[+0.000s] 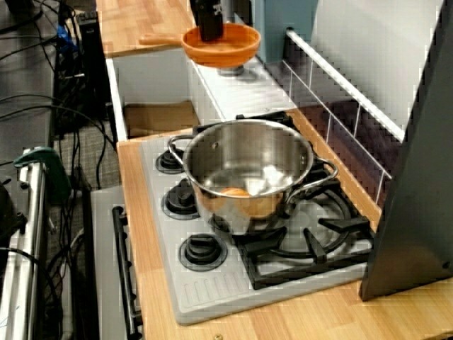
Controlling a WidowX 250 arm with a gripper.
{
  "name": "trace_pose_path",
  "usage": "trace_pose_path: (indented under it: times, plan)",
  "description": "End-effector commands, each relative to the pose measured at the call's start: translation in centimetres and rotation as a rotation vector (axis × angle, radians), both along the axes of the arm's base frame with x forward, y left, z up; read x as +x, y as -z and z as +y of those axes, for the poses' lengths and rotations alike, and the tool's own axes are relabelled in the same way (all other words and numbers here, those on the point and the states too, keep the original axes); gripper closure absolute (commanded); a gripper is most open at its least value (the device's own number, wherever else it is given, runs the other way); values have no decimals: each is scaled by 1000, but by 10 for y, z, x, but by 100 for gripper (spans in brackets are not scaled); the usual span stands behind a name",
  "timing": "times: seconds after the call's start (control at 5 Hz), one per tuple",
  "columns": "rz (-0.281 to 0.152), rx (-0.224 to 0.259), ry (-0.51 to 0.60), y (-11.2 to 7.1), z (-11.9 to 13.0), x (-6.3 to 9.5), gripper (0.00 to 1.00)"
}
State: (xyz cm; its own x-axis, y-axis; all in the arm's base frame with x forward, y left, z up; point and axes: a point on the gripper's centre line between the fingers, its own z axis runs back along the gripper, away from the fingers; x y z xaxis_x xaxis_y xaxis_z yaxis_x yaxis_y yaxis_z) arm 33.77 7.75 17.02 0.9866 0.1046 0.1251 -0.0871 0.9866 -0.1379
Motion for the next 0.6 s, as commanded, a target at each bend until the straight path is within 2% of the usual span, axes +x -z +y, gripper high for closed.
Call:
trace_pose_path:
  times: [0.0, 0.4]
  plan:
    - [-109, 11, -5, -44, 3, -13, 100]
    - [-122, -6, 0, -64, 3, -16, 100]
